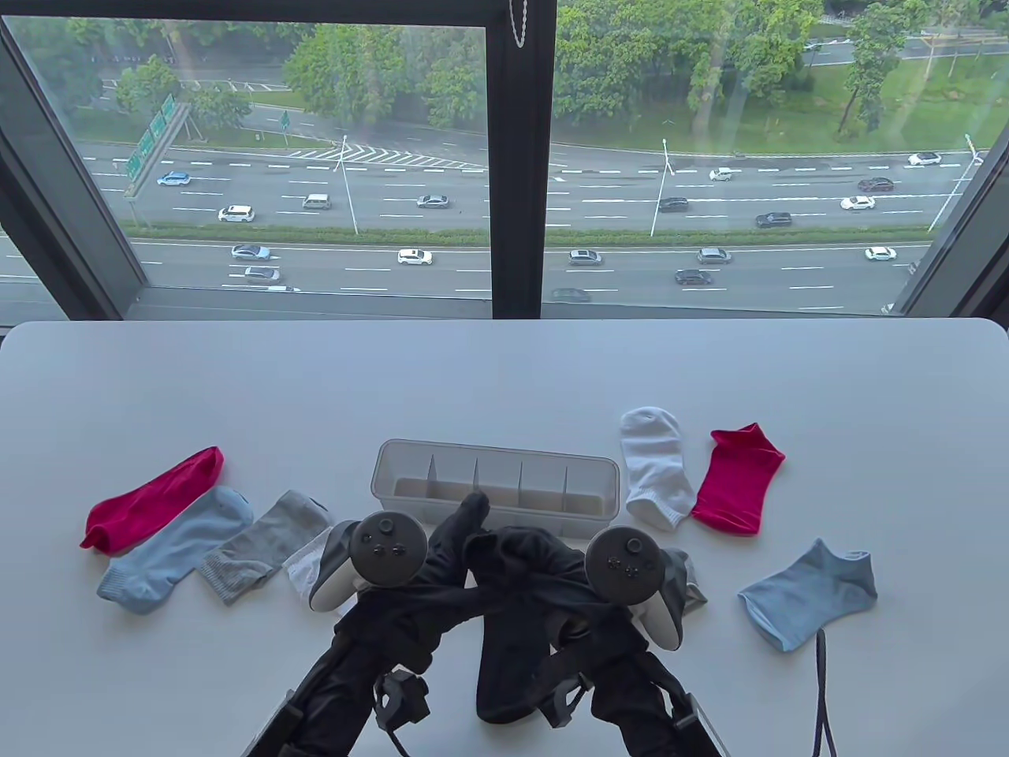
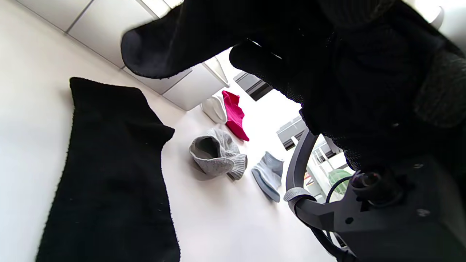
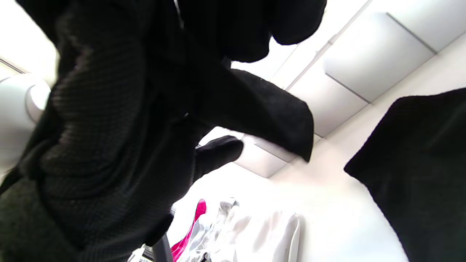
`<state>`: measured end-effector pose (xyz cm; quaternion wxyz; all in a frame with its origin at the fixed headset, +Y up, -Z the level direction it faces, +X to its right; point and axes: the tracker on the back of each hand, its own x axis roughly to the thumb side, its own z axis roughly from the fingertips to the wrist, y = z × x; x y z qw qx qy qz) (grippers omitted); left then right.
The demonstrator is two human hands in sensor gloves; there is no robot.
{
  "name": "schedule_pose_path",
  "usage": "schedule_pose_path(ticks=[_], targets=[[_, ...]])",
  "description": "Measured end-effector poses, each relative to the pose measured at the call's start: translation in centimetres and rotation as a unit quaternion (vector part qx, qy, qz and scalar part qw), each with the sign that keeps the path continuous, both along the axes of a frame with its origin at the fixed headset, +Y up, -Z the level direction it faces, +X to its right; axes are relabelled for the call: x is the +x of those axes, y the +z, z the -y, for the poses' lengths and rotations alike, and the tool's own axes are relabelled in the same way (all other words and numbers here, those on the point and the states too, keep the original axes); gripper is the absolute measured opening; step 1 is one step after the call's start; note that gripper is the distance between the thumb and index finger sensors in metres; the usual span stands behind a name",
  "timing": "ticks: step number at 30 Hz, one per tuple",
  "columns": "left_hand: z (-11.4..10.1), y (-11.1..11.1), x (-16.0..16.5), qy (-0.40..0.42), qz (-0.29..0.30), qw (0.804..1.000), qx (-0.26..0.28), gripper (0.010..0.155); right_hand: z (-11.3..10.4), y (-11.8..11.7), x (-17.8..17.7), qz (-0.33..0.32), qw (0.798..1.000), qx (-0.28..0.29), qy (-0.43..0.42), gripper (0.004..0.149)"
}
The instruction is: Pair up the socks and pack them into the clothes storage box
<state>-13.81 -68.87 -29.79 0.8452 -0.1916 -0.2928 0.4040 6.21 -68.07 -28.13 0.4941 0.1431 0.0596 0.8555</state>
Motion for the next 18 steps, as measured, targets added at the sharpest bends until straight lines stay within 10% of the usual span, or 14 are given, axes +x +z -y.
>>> schedule_pose_path(ticks=[5,12,16,18], targets=[[0.4,-0.5,-1.2,0.009,-0.080,0.997,-0.004,0.042,0.4,-0.5,2.3,0.102,0.995,0.005,-0.007,0.038],[0.1,-0.3,-0.6,-0.115,-0.102,0.985,0.082,0.045,0.9,-0.8,2.7,0.103,0.995,-0.002,0.007,0.038],[0.3,-0.3,-1.1,-0.004,-0.043,0.999,-0.001,0.089,0.7,-1.0,2.2,0.053,0.998,-0.013,0.005,0.040],[0.3,-0.5,-1.1,0.071,-0.050,0.996,-0.024,0.072,1.0,-0.8,1.2,0.036,0.998,-0.002,0.048,0.039]])
